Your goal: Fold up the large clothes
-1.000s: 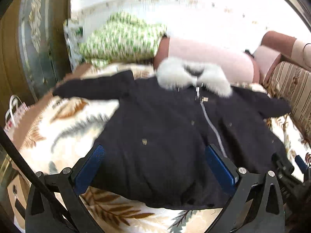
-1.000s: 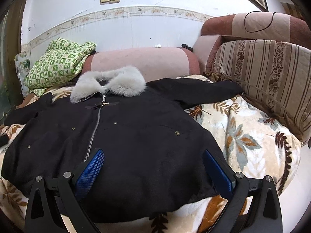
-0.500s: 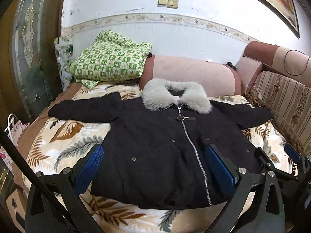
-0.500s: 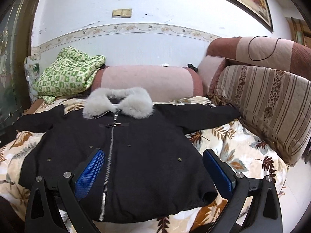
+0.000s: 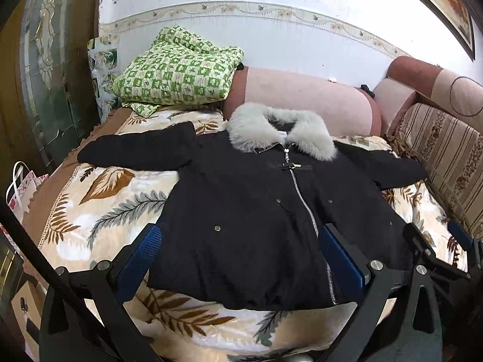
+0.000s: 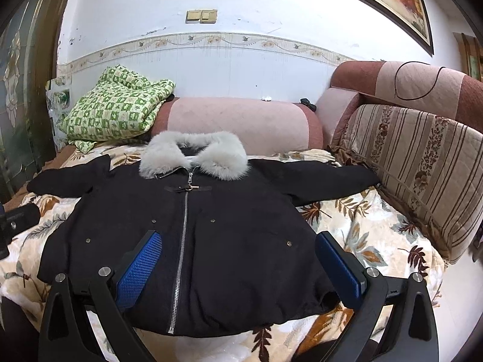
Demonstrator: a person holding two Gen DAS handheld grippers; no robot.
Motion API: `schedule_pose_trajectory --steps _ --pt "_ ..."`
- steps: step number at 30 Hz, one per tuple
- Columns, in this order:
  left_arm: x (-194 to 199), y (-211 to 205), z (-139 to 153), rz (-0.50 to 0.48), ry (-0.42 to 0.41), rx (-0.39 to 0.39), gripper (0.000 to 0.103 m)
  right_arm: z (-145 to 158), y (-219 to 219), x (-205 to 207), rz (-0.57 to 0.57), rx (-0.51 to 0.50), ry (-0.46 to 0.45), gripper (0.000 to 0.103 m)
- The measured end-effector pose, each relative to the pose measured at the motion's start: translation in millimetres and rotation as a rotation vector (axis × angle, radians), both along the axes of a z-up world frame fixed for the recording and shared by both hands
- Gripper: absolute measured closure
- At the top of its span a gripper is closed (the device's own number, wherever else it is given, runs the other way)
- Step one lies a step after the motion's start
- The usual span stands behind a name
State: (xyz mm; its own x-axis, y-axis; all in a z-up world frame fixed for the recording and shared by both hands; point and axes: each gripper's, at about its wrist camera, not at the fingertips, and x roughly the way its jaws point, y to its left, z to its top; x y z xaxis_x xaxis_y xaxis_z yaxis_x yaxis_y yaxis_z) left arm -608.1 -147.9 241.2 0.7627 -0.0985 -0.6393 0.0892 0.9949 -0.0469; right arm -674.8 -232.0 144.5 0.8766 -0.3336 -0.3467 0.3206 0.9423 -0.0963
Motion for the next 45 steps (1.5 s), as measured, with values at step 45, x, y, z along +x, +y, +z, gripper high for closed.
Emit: schedule_pose_trajectory --steps 45 --pt "213 71 -119 0.062 0.232 -0.071 0.0 -34 -21 87 0.022 0.071 0.167 0.001"
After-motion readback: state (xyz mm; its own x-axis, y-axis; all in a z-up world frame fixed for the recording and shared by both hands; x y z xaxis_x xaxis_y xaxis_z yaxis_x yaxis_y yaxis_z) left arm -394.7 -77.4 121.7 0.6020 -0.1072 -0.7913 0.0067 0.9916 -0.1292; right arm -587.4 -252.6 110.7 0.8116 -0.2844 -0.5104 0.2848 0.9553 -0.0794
